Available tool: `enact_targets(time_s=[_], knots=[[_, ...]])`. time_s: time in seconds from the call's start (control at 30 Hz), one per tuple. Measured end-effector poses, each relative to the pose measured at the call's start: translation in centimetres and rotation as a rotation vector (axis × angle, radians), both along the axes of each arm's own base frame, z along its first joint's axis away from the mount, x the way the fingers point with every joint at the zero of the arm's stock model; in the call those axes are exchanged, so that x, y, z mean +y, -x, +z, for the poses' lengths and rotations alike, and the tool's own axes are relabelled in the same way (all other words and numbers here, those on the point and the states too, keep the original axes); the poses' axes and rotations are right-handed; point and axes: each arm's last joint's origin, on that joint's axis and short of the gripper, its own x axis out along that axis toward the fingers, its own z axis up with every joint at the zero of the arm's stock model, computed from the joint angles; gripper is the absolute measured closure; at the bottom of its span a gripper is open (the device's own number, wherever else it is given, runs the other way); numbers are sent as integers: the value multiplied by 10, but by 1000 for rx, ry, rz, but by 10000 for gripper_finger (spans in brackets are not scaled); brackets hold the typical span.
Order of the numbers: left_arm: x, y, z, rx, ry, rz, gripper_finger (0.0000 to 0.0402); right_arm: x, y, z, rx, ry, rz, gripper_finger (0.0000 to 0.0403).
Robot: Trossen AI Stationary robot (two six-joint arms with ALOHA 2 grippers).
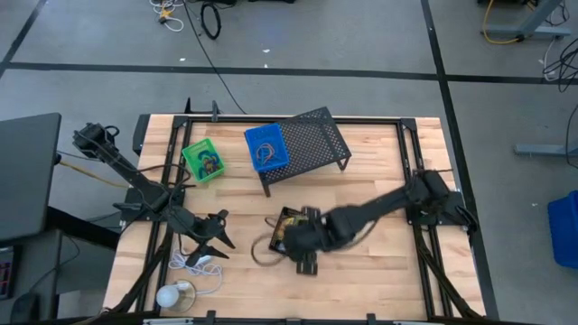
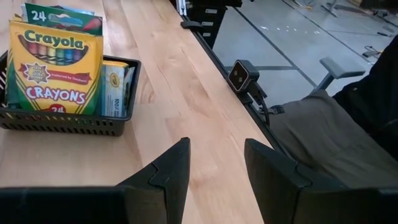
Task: Pick & Place Office Desk Supplies
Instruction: Put the black bin on the shelf
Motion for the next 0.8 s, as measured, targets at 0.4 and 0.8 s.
enact_targets(time_s=[0.4, 0.8], knots=[[0, -1, 1, -19, -4, 2, 240, 40, -11, -61, 122, -38, 5, 249], [0, 0, 1, -22, -19, -2, 240, 38, -16, -68, 119, -33, 8, 208]])
